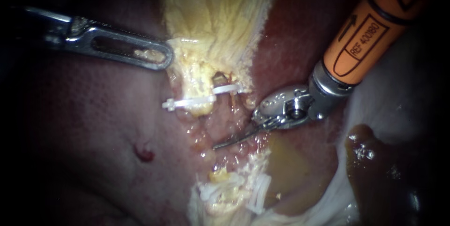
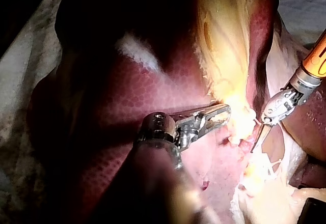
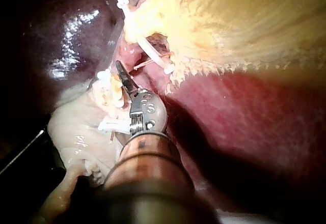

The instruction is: Go back from the cut right tube

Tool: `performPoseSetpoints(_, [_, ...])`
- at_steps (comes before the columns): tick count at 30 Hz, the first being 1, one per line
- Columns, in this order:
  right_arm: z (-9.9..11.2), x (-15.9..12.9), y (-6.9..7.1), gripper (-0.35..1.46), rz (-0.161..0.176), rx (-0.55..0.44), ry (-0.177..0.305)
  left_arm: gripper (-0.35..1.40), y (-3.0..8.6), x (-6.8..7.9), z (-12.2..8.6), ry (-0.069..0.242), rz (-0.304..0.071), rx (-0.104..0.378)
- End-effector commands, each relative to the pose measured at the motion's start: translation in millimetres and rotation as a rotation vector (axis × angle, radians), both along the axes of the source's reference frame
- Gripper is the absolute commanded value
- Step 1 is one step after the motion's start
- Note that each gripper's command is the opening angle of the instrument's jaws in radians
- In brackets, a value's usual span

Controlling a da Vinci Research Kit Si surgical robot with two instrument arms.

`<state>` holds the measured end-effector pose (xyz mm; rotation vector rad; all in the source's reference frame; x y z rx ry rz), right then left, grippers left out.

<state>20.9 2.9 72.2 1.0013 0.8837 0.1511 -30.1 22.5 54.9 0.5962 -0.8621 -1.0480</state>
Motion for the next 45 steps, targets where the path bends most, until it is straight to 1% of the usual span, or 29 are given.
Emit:
performPoseSetpoints(1, [-0.1, -0.1, 0.0, -0.35, -0.002, 0.001, 0.001, -0.35, 0.0, 0.0, 0.0, -0.001, 0.001, 0.000])
performPoseSetpoints(2, [-0.2, -0.1, 0.0, -0.35, 0.003, -0.002, 0.000, -0.35, 0.0, 0.0, 0.0, -0.001, 0.001, 0.000])
performPoseSetpoints(4, [-0.3, -0.2, -0.1, -0.33, 0.029, -0.008, -0.005, -0.35, 0.0, 0.1, 0.0, -0.001, 0.002, 0.000])
performPoseSetpoints(5, [-0.4, -0.1, -0.2, 0.21, 0.050, 0.004, -0.010, -0.35, 0.0, 0.1, 0.0, -0.001, 0.002, 0.000])
performPoseSetpoints(6, [-0.4, -0.1, -0.3, 0.51, 0.065, 0.013, -0.013, -0.35, 0.0, 0.1, 0.1, -0.001, 0.002, 0.000])
performPoseSetpoints(8, [-0.4, 0.1, -0.5, 1.00, 0.096, 0.010, -0.003, -0.35, 0.1, 0.1, 0.1, -0.001, 0.002, 0.000])
performPoseSetpoints(11, [-0.5, 0.4, -0.8, 1.25, 0.121, 0.002, -0.006, -0.35, 0.1, 0.2, 0.2, -0.001, 0.002, 0.000])
performPoseSetpoints(13, [-0.6, 0.6, -0.9, 1.33, 0.134, -0.005, -0.010, -0.35, 0.1, 0.2, 0.2, -0.001, 0.001, 0.000])
performPoseSetpoints(14, [-0.6, 0.7, -0.9, 1.38, 0.146, -0.010, -0.013, -0.35, 0.1, 0.2, 0.2, -0.001, 0.002, 0.000])
performPoseSetpoints(16, [-0.6, 0.9, -0.8, 1.43, 0.173, -0.021, -0.022, -0.35, 0.1, 0.2, 0.2, -0.001, 0.001, 0.000])
performPoseSetpoints(18, [-0.7, 0.8, -0.7, 1.43, 0.212, -0.034, -0.037, -0.35, 0.1, 0.2, 0.2, -0.001, 0.001, 0.000])
performPoseSetpoints(20, [-1.0, 0.4, -0.7, 1.43, 0.239, -0.044, -0.048, -0.35, 0.1, 0.2, 0.2, -0.001, 0.001, 0.000])
performPoseSetpoints(23, [-1.9, -1.0, -0.7, 1.43, 0.260, -0.092, -0.038, -0.35, 0.1, 0.3, 0.2, -0.001, 0.002, 0.001])
performPoseSetpoints(25, [-2.6, -2.2, -0.6, 1.43, 0.301, -0.186, -0.050, -0.35, 0.1, 0.5, 0.2, -0.001, 0.002, 0.001])
performPoseSetpoints(26, [-3.0, -2.8, -0.5, 1.43, 0.314, -0.228, -0.065, -0.35, 0.1, 0.6, 0.2, -0.002, 0.002, 0.001])
performPoseSetpoints(27, [-3.5, -3.6, -0.4, 1.43, 0.312, -0.287, -0.080, -0.35, 0.1, 0.6, 0.2, -0.001, 0.002, 0.001])
performPoseSetpoints(30, [-4.8, -5.5, 0.3, 1.43, 0.298, -0.403, -0.128, -0.35, 0.2, 0.7, 0.2, -0.001, 0.002, 0.001])
performPoseSetpoints(33, [-6.1, -7.3, 1.5, 1.43, 0.303, -0.471, -0.154, -0.35, 0.3, 0.8, 0.3, -0.001, 0.002, 0.001])
performPoseSetpoints(36, [-7.3, -8.9, 2.6, 1.43, 0.311, -0.517, -0.168, -0.35, 0.3, 0.8, 0.3, -0.001, 0.002, 0.001])
performPoseSetpoints(38, [-7.9, -9.7, 2.9, 1.43, 0.322, -0.538, -0.183, -0.35, 0.3, 0.8, 0.3, -0.001, 0.002, 0.001])
performPoseSetpoints(41, [-8.5, -10.6, 3.3, 1.43, 0.327, -0.553, -0.199, -0.35, 0.3, 0.7, 0.3, -0.001, 0.001, 0.001])
performPoseSetpoints(45, [-8.6, -10.8, 3.4, 1.43, 0.317, -0.555, -0.203, -0.35, 0.3, 0.7, 0.4, -0.001, 0.001, 0.001])
